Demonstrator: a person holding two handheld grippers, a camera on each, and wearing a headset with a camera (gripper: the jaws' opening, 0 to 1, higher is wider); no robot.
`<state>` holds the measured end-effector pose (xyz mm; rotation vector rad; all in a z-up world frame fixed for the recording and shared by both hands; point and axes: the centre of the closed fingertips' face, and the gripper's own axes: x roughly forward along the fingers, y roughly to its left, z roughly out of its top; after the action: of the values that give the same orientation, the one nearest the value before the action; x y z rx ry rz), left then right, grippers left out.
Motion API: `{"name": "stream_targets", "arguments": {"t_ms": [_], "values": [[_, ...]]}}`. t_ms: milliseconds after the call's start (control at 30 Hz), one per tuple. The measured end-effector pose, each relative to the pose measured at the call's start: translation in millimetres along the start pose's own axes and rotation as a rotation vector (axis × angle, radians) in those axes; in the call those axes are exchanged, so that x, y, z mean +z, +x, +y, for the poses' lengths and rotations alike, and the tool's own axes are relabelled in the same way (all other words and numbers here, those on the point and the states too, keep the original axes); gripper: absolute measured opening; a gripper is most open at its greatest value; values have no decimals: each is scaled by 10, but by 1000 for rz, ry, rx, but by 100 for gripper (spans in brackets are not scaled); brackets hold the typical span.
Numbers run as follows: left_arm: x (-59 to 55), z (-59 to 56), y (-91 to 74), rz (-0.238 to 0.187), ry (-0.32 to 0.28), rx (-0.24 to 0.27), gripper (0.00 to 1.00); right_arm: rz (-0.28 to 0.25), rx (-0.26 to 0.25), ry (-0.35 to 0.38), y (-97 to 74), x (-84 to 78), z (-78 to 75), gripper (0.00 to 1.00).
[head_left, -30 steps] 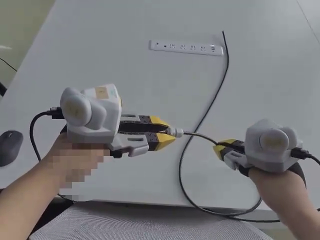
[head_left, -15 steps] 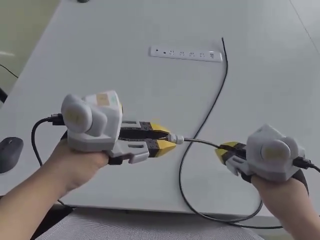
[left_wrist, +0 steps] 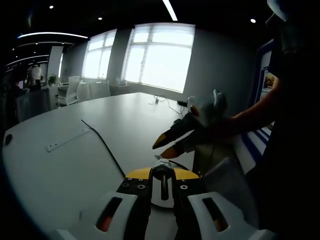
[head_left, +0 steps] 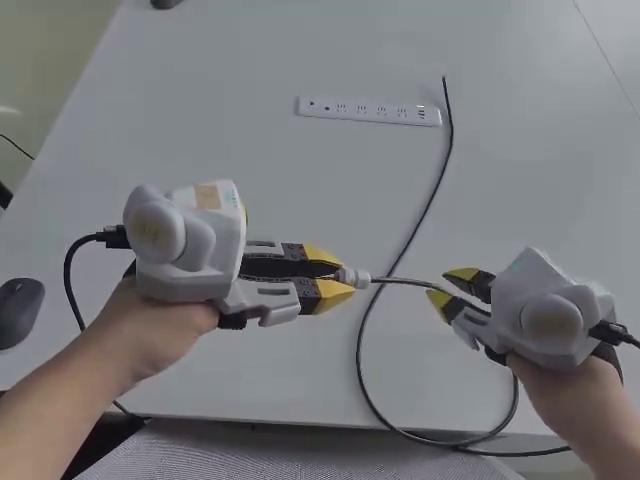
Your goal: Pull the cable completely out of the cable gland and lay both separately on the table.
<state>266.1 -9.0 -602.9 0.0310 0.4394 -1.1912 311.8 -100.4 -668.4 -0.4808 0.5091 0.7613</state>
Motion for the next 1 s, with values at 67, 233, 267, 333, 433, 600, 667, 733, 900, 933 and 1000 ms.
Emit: {"name": "stream_targets", "arguments": {"t_ms": [67,233,267,333,433,600,667,733,900,933,1000], "values": [[-8,0,5,0,-2,0,15,-19,23,-37,-51,111,65,16],[-19,-2,15,-2,-10,-1,15,-59,102,-172,-112,361,316,21],[-17,-3,15,-2,-9,-1,15,-45,117,-212,-107,373,377,22],[-9,-8,14,-3,-8,-2,15,-50,137,-282,-103,436,482,21],[-10,-4,13,-2,-9,-1,15,-64,168,-301,-102,524,621,20],[-13,-14,14,-1,-8,-2,15,-72,176,-325,-64,602,686,14],[-20,-16,15,0,-8,-3,15,-73,177,-324,-53,622,682,12],[-32,-16,14,2,-9,-2,15,-80,176,-329,-53,650,683,11],[-41,-29,8,2,-14,-4,15,-72,198,-335,-46,648,716,2],[-47,-36,8,4,-17,-6,15,-73,194,-337,-45,648,710,3],[-54,-34,6,5,-17,-5,15,-72,197,-340,-46,646,722,2]]}}
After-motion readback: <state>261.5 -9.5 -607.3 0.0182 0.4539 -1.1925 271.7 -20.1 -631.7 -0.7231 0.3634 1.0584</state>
